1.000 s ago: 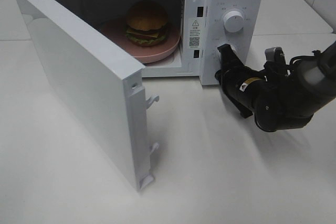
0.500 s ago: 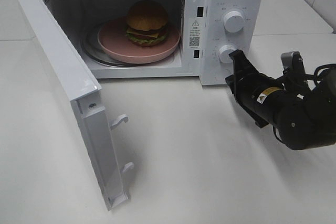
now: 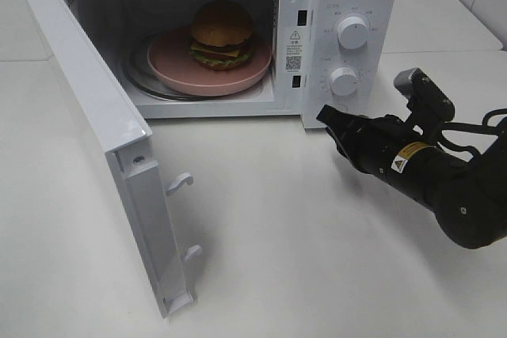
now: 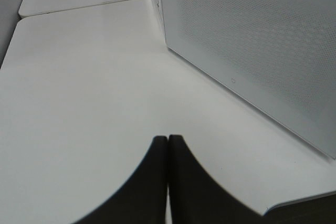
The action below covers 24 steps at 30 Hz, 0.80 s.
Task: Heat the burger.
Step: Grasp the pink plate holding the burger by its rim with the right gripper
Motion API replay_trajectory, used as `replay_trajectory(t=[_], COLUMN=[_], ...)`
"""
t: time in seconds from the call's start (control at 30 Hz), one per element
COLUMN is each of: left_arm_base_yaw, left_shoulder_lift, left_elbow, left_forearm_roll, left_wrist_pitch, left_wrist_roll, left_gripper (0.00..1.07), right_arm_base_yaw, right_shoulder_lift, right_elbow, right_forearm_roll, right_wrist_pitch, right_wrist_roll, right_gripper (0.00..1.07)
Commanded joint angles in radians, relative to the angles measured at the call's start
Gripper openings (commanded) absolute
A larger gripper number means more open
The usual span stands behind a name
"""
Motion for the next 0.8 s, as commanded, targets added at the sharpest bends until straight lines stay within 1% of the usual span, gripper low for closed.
replay_trajectory(t=[0.03, 0.07, 0.1, 0.13, 0.17, 0.23, 0.27, 0.33, 0.37, 0.4, 0.43, 0.47, 0.5, 0.53, 0.57, 0.6, 0.63, 0.67, 0.73, 0.77, 0.8], left_arm_base_yaw=[0.002, 0.002, 0.002, 0.002, 0.002, 0.002, 0.002, 0.002, 0.002, 0.002, 0.002, 0.002, 0.002, 0.002, 0.002, 0.002, 0.002, 0.002, 0.002, 0.002, 0.002], left_shoulder_lift=[-0.02, -0.02, -0.02, -0.02, -0.02, -0.02, -0.02, -0.02, -0.02, -0.02, -0.02, -0.02, -0.02, -0.02, -0.02, -0.02, -0.02, -0.02, -0.02, -0.02, -0.02], left_elbow=[0.002, 0.002, 0.002, 0.002, 0.002, 0.002, 0.002, 0.002, 0.002, 0.002, 0.002, 0.002, 0.002, 0.002, 0.002, 0.002, 0.002, 0.002, 0.002, 0.002, 0.002], left_forearm_roll=[0.001, 0.001, 0.001, 0.001, 0.001, 0.001, 0.001, 0.001, 0.001, 0.001, 0.001, 0.001, 0.001, 0.001, 0.001, 0.001, 0.001, 0.001, 0.001, 0.001, 0.001], left_wrist_pitch=[-0.015, -0.015, -0.015, -0.015, -0.015, -0.015, -0.015, -0.015, -0.015, -0.015, -0.015, -0.015, -0.015, -0.015, -0.015, -0.015, -0.015, -0.015, -0.015, -0.015, -0.015], left_wrist_roll=[-0.006, -0.006, -0.006, -0.006, -0.006, -0.006, -0.006, -0.006, -0.006, -0.006, -0.006, -0.006, -0.006, -0.006, -0.006, -0.006, -0.006, -0.006, -0.006, -0.006, -0.006], left_gripper=[0.0, 0.0, 0.0, 0.0, 0.0, 0.0, 0.0, 0.0, 0.0, 0.0, 0.0, 0.0, 0.0, 0.0, 0.0, 0.0, 0.0, 0.0, 0.0, 0.0, 0.0], right_arm_base_yaw=[-0.002, -0.002, -0.002, -0.002, -0.002, -0.002, -0.002, -0.002, -0.002, -0.002, -0.002, -0.002, -0.002, -0.002, -0.002, -0.002, -0.002, -0.002, 0.0, 0.0, 0.0], right_shoulder_lift=[-0.014, -0.014, -0.023, -0.023, -0.04, -0.052, -0.088, -0.108, -0.15, -0.15, -0.198, -0.217, -0.217, -0.259, -0.259, -0.299, -0.318, -0.318, -0.377, -0.377, -0.388], right_elbow=[0.0, 0.0, 0.0, 0.0, 0.0, 0.0, -0.002, -0.002, -0.002, -0.002, -0.002, -0.002, -0.002, -0.003, -0.003, -0.016, -0.026, -0.026, -0.088, -0.088, -0.108], right_forearm_roll=[-0.078, -0.078, -0.103, -0.103, -0.125, -0.126, -0.126, -0.126, -0.126, -0.126, -0.138, -0.149, -0.149, -0.185, -0.185, -0.237, -0.262, -0.262, -0.327, -0.327, -0.33], right_wrist_pitch=[-0.03, -0.03, -0.017, -0.017, 0.013, 0.045, 0.129, 0.162, 0.24, 0.24, 0.334, 0.38, 0.38, 0.466, 0.466, 0.573, 0.62, 0.62, 0.847, 0.847, 0.908], right_wrist_roll=[-0.204, -0.204, -0.309, -0.309, -0.389, -0.42, -0.491, -0.523, -0.578, -0.578, -0.626, -0.638, -0.638, -0.658, -0.658, -0.66, -0.654, -0.654, -0.599, -0.599, -0.582], right_gripper=[0.0, 0.0, 0.0, 0.0, 0.01, 0.01, 0.01, 0.01, 0.01, 0.01, 0.01, 0.02, 0.02, 0.02, 0.02, 0.02, 0.02, 0.02, 0.02, 0.02, 0.02])
